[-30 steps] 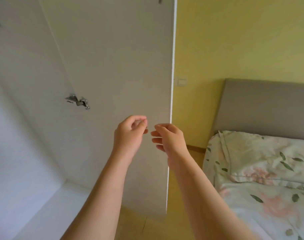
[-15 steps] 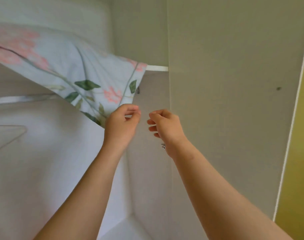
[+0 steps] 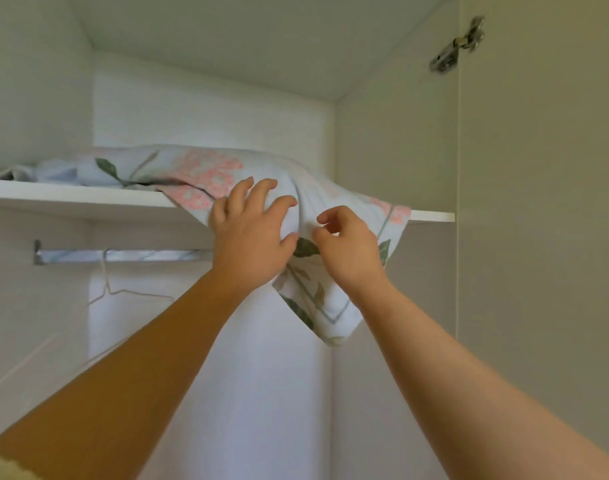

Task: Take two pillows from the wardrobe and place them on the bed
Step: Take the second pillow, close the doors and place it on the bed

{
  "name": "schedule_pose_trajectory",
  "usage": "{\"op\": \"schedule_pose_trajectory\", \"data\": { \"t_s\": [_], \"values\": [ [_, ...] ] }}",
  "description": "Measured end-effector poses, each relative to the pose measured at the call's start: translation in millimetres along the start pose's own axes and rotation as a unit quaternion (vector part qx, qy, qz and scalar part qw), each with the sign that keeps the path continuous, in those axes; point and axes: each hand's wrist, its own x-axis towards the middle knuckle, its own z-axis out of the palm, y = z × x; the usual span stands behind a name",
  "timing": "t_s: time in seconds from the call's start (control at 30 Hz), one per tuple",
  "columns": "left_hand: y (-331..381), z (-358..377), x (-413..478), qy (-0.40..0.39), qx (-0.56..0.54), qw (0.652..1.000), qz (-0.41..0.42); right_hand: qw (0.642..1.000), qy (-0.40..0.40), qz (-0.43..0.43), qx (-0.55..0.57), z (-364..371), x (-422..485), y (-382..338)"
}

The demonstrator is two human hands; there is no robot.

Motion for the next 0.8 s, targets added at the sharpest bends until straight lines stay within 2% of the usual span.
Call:
{"op": "schedule_pose_trajectory", "data": {
  "t_s": [0.07, 0.13, 0.27, 0.37, 0.47, 0.67, 0.8],
  "values": [
    [-11.8, 9.5, 12.0, -0.053, 0.108, 0.992, 0.024, 0.999, -0.006, -0.032, -0.036, 11.6, 7.1, 0.8],
    [-21.7, 19.2, 23.5, -0.091, 0.155, 0.983, 0.025, 0.998, 0.010, -0.035, -0.054, 18.0, 15.3, 4.1],
    [-22.3, 32.8, 43.3, -0.136, 0.115, 0.984, 0.010, 0.997, 0.022, -0.012, -0.070, 23.3, 28.8, 11.5],
    [-19.9, 31.9, 55.5, -0.104, 0.127, 0.986, 0.015, 0.998, 0.011, -0.018, -0.065, 27.3, 35.1, 12.6],
    [-26.4, 22.9, 61.0, -0.062, 0.156, 0.983, 0.071, 0.998, 0.014, -0.037, -0.054, 25.9, 40.5, 13.3],
    [-41.6, -8.5, 62.2, -0.051, 0.062, 0.991, 0.106, 0.996, 0.030, -0.064, -0.059, 25.9, 45.2, 4.2],
    [-49.2, -29.4, 46.8, -0.061, 0.002, 0.994, 0.087, 0.980, 0.027, -0.109, -0.163, 29.2, 48.7, -5.7]
  ]
}}
